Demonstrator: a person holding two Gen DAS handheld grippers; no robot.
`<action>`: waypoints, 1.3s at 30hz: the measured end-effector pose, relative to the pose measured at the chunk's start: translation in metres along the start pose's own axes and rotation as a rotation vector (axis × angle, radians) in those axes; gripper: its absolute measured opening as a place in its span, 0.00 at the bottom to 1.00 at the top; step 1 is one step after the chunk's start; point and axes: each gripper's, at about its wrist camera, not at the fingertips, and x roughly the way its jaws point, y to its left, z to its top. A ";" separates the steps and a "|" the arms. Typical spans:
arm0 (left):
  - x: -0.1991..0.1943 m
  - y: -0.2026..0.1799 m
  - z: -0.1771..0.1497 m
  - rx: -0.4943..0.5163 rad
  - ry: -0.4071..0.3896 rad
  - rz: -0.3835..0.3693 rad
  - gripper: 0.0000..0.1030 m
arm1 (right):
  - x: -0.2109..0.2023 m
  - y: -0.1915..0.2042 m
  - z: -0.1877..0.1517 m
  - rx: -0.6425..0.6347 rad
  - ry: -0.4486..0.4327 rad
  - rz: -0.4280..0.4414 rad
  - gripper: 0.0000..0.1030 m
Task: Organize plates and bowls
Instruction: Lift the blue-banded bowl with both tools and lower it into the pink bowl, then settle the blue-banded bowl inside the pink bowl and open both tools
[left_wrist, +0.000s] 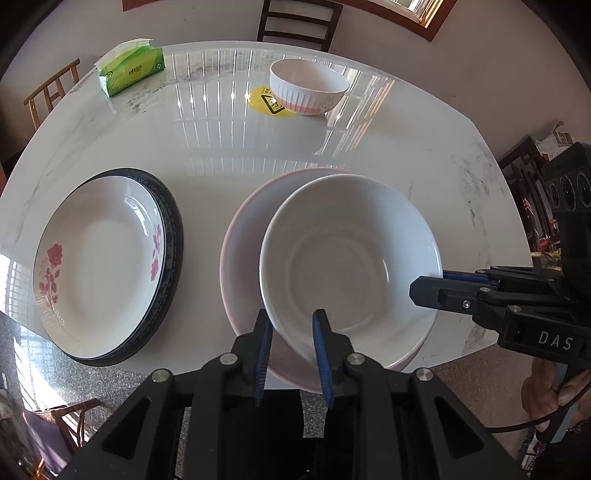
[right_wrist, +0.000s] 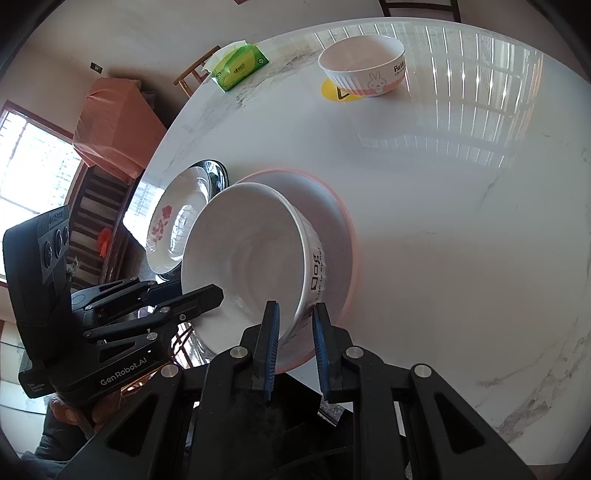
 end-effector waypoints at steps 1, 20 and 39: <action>0.000 0.000 0.000 0.000 -0.001 0.000 0.22 | 0.000 0.000 0.000 -0.001 0.001 0.000 0.17; -0.001 -0.002 -0.004 0.008 -0.025 0.020 0.23 | 0.003 0.000 0.000 -0.002 0.001 -0.007 0.17; -0.001 -0.004 -0.004 0.027 -0.032 0.032 0.26 | 0.005 -0.001 0.001 -0.003 -0.002 -0.017 0.17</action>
